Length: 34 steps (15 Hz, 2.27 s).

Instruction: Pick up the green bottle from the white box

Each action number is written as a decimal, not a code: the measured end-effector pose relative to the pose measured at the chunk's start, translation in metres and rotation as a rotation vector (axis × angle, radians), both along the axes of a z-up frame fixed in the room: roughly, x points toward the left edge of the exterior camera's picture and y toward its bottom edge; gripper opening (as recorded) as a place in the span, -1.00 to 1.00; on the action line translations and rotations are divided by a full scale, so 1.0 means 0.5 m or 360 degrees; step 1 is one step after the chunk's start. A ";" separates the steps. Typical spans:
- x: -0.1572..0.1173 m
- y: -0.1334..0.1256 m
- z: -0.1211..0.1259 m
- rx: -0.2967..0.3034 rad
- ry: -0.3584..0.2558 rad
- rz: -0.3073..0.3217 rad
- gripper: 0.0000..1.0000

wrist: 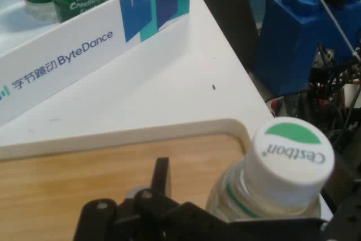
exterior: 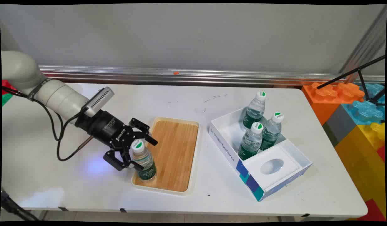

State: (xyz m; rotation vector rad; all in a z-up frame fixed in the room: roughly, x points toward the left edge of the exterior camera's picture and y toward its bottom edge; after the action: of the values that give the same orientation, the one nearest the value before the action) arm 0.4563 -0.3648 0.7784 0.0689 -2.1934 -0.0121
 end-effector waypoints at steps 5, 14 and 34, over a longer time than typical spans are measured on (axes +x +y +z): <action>0.012 0.006 0.028 0.0025 -0.0021 0.0060 1.00; -0.062 -0.011 0.194 0.0032 0.0030 0.0268 1.00; -0.386 -0.270 0.149 0.0131 -0.0084 0.0170 1.00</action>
State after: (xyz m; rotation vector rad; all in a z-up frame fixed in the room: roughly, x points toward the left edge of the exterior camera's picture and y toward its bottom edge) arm 0.2632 -0.4998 0.8528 0.2353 -2.2387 -0.0412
